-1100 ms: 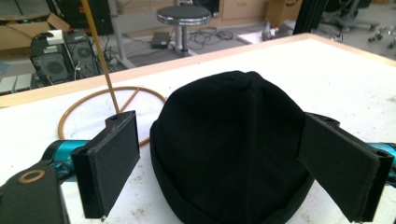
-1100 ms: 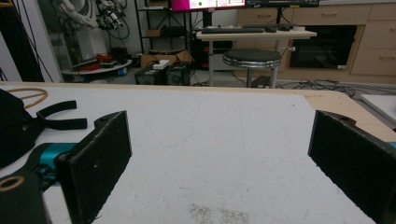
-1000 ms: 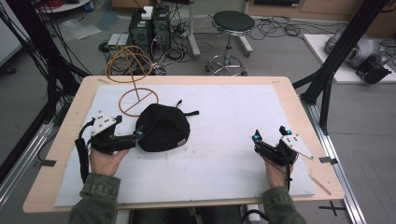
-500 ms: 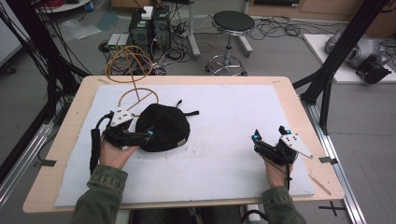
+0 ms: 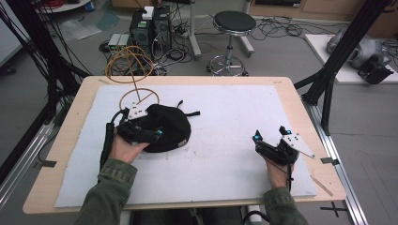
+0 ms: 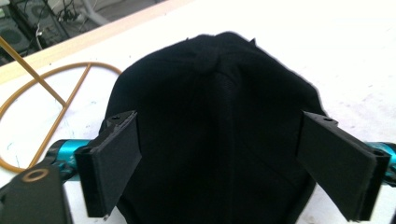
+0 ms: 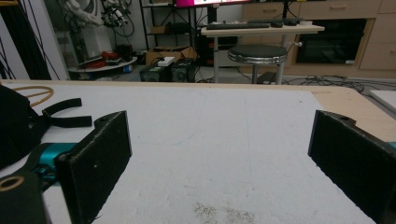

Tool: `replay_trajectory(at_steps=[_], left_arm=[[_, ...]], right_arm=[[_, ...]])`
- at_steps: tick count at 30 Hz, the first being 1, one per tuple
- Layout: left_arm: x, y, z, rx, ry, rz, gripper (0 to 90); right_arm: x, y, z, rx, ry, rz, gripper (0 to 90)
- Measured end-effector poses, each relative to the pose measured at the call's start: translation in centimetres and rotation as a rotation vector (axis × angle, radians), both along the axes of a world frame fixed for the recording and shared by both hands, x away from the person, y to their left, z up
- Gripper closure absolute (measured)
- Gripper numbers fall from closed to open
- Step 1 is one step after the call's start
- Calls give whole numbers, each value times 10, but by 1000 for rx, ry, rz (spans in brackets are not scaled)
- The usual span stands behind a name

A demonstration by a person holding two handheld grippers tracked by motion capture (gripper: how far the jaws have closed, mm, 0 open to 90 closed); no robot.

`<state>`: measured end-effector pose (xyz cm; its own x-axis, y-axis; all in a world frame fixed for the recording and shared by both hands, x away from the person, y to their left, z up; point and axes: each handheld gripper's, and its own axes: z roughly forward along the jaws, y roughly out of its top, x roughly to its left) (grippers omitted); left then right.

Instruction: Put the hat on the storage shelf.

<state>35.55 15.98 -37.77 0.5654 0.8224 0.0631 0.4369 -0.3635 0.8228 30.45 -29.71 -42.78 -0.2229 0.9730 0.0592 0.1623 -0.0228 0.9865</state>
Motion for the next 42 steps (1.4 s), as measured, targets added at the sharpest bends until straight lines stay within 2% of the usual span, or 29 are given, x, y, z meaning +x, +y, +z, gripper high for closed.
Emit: replay_trajectory(at_steps=[4, 8, 15, 21, 24, 25, 27, 29, 34, 36, 38, 42], left_arm=[[7, -6, -4, 19, 26, 4, 150], [11, -8, -10, 66, 48, 34, 152], [16, -9, -16, 78, 73, 42, 155], [17, -12, -20, 94, 82, 35, 208], [16, -14, -21, 102, 78, 26, 303], [15, -15, -21, 103, 64, 7, 339], [13, -16, -20, 106, 41, -11, 480], [12, -16, -20, 103, 33, -10, 564], [11, -14, -18, 73, 41, 0, 757], [10, -15, -18, 74, 42, 4, 830], [9, -16, -18, 79, 39, 15, 868], [8, -16, -19, 80, 29, 18, 877]], right_arm=[[1, 1, -1, -1, -4, 20, 50], [1, 2, -1, -10, -8, 40, 50], [0, 2, 0, 3, -15, 45, 50], [2, 2, -2, -9, -5, 51, 51], [2, 3, -2, -9, -8, 48, 50], [2, 2, -2, -7, -8, 45, 50], [2, 2, -2, -7, -6, 47, 51], [2, 3, -2, -9, -2, 49, 50], [2, 4, -2, -20, -5, 53, 51], [2, 4, -3, -16, -5, 50, 51], [2, 4, -2, -15, -8, 50, 51], [2, 3, -2, -18, -13, 50, 51]])
